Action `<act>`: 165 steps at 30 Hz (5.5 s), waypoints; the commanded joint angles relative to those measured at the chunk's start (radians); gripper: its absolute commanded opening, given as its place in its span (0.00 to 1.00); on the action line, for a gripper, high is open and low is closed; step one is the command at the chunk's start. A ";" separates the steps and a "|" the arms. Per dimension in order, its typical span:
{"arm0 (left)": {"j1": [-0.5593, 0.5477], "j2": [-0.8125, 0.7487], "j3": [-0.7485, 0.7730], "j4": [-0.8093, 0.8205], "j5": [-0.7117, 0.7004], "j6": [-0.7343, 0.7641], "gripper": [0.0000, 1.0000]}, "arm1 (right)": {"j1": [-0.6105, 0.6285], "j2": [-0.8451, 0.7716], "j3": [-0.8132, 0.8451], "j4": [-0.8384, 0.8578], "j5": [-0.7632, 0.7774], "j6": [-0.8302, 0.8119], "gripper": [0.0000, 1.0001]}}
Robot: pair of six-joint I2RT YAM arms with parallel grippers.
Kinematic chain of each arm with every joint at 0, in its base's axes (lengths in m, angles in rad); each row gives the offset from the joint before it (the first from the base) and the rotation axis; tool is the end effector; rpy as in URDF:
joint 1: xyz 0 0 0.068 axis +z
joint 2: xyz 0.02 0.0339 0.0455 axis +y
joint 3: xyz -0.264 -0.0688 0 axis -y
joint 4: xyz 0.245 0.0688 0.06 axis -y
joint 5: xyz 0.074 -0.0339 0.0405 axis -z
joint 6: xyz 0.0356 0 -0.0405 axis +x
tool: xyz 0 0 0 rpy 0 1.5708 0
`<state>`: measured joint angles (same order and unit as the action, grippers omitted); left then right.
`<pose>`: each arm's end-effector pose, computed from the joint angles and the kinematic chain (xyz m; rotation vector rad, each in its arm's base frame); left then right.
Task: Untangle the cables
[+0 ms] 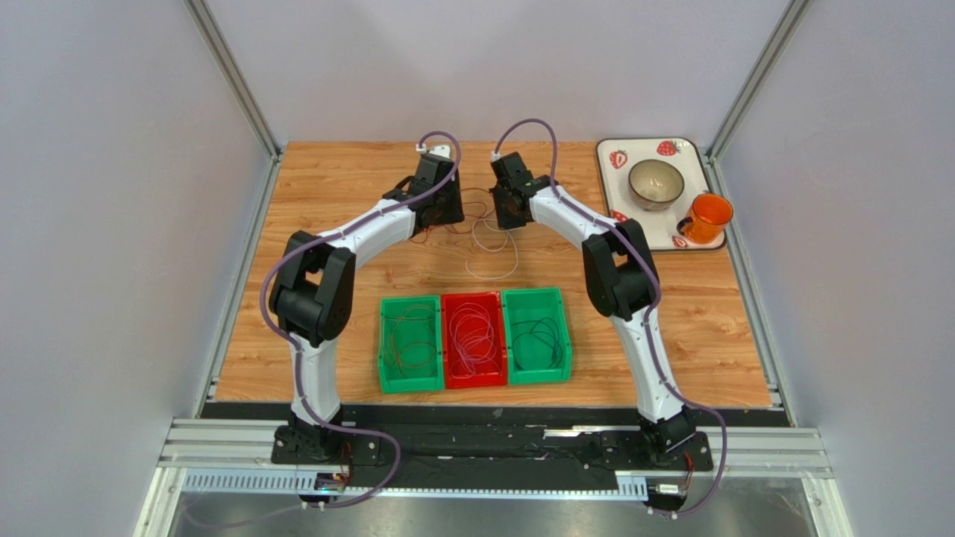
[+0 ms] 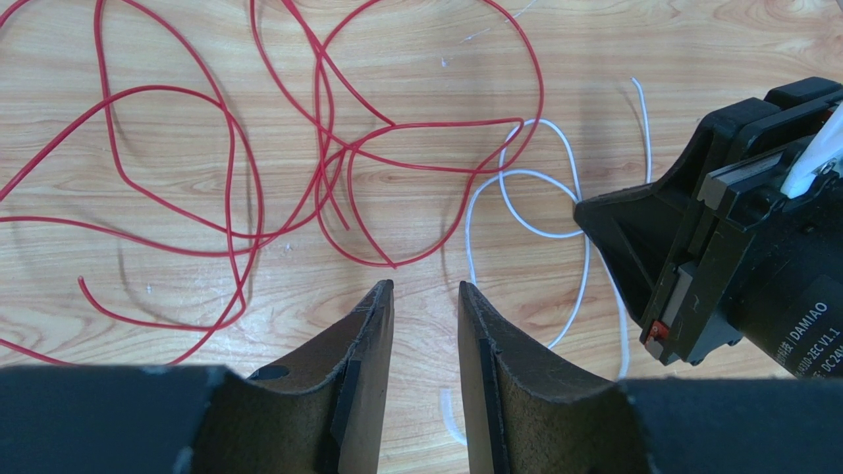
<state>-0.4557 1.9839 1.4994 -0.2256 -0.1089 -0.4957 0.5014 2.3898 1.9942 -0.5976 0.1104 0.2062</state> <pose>0.4091 -0.1962 0.2230 -0.1037 2.3016 -0.3726 0.4594 0.2473 0.1631 -0.3349 2.5381 0.1308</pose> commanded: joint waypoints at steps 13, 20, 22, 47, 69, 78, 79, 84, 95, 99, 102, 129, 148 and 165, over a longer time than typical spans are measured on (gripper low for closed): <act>0.006 0.001 0.078 -0.027 0.005 0.008 0.39 | -0.001 -0.129 -0.155 0.068 0.144 0.074 0.00; 0.006 0.026 0.108 -0.046 0.003 0.014 0.39 | -0.003 -0.182 -0.126 0.019 0.184 0.070 0.00; 0.006 0.030 0.114 -0.049 0.005 0.014 0.39 | -0.001 -0.214 -0.123 0.009 0.201 0.062 0.00; 0.012 0.038 0.114 -0.063 0.017 0.005 0.39 | 0.003 -0.557 -0.140 -0.054 0.204 0.067 0.00; 0.017 0.021 0.085 -0.049 0.029 -0.012 0.39 | 0.048 -0.943 -0.431 -0.065 0.235 0.116 0.00; 0.020 0.024 0.085 -0.046 0.037 -0.012 0.39 | 0.058 -1.043 -0.508 -0.088 0.232 0.130 0.00; 0.020 0.024 0.085 -0.049 0.037 -0.012 0.39 | 0.060 -1.060 -0.511 -0.094 0.232 0.131 0.00; 0.022 0.026 0.085 -0.049 0.037 -0.012 0.39 | 0.071 -1.110 -0.511 -0.116 0.209 0.144 0.00; 0.022 0.027 0.087 -0.052 0.038 -0.015 0.38 | 0.115 -1.201 -0.574 -0.160 0.155 0.193 0.00; 0.022 0.026 0.084 -0.054 0.038 -0.015 0.38 | 0.118 -1.178 -0.603 -0.165 0.205 0.197 0.06; 0.022 0.024 0.081 -0.052 0.038 -0.014 0.38 | 0.117 -1.097 -0.597 -0.209 0.285 0.223 0.58; 0.028 0.024 0.088 -0.054 0.055 -0.010 0.38 | -0.300 -0.581 -0.704 -0.153 0.112 0.384 0.70; 0.032 0.027 0.096 -0.057 0.061 -0.010 0.38 | -0.334 -0.518 -0.718 -0.126 0.058 0.377 0.49; 0.037 0.026 0.093 -0.060 0.063 -0.014 0.37 | -0.348 -0.500 -0.718 -0.131 0.029 0.374 0.27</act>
<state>-0.4274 2.0163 1.5795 -0.2955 -0.0563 -0.4965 0.1558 1.8820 1.2736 -0.7429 0.1471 0.5819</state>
